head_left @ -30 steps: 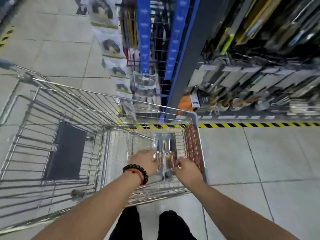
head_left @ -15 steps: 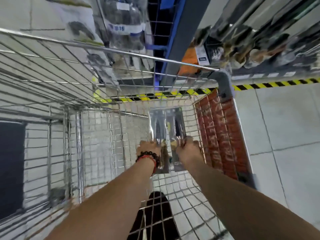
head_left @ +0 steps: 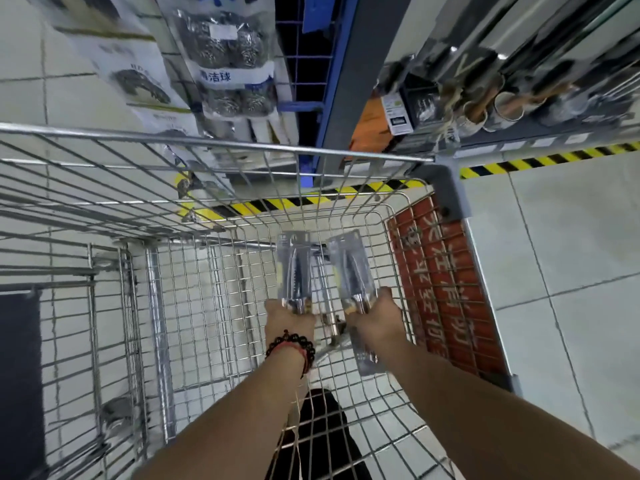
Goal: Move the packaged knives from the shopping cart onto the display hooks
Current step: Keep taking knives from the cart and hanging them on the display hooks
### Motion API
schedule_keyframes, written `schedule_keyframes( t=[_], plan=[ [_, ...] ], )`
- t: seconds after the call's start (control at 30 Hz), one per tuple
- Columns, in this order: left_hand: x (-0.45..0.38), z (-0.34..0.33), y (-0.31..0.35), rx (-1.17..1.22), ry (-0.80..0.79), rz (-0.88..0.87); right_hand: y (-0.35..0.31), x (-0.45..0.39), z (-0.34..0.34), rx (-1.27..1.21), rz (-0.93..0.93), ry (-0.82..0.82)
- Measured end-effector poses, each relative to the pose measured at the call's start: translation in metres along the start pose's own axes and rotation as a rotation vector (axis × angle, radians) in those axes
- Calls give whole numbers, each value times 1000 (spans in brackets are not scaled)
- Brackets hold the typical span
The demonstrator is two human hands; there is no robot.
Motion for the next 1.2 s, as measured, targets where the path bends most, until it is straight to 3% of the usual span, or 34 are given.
schedule_keyframes(
  t=[0.17, 0.4, 0.57, 0.87, 1.2],
  plan=[
    [72, 47, 27, 57, -207, -141, -28, 62, 29, -184, 80, -40],
    [165, 121, 70, 247, -275, -327, -101, 176, 110, -683, 250, 135],
    [276, 139, 127, 234, -341, -571, -118, 263, 187, -773, 385, 183],
    [431, 86, 190, 121, -467, -874, -67, 356, 333, -955, 581, 292],
    [583, -47, 210, 180, -417, -1028, 34, 393, 500, -1031, 710, 363]
  ],
)
Point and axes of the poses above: each hand's wrist, its own x-axis away from the middle knuckle, its own z-axis out of the back of the hand, y = z × x, the point moved 5 cm from there along -x, towards the middle knuckle, and after that the axes turned 13 degrees about -x, right-handed, at the moved point
